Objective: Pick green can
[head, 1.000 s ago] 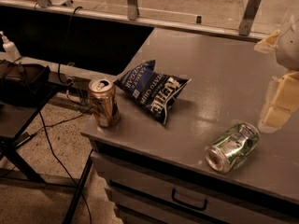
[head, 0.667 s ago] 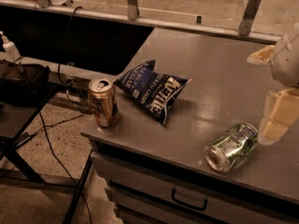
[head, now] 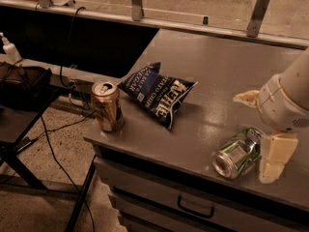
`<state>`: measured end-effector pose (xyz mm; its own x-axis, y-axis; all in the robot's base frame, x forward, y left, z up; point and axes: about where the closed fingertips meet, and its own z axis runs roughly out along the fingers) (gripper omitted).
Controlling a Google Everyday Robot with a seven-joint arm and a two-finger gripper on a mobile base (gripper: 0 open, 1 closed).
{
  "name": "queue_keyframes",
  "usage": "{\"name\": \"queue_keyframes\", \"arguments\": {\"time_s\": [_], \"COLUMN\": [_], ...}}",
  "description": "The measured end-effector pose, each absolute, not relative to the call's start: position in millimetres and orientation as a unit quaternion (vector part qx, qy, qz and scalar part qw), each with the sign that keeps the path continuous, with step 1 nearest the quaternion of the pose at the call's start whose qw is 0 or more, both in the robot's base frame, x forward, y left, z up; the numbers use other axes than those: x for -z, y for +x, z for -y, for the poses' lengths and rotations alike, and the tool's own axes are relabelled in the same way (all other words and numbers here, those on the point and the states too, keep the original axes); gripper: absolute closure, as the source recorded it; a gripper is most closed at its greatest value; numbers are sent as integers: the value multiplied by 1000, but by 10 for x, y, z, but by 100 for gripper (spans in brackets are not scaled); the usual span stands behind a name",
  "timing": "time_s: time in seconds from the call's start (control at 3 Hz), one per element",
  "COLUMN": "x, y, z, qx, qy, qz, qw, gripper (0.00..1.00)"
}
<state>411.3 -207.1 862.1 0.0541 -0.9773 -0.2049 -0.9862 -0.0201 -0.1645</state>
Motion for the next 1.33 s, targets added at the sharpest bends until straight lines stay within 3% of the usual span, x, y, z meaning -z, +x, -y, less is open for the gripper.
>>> {"name": "queue_keyframes", "arguments": {"time_s": [0.67, 1.0, 1.33], "x": [-8336, -8352, -8501], "y": [4018, 4029, 4094], "z": [2000, 1999, 2097], "qx": [-40, -66, -119], "qy": [-740, -740, -722], "qz": [-660, -655, -661], "qw": [125, 137, 165], "gripper": [49, 80, 100]}}
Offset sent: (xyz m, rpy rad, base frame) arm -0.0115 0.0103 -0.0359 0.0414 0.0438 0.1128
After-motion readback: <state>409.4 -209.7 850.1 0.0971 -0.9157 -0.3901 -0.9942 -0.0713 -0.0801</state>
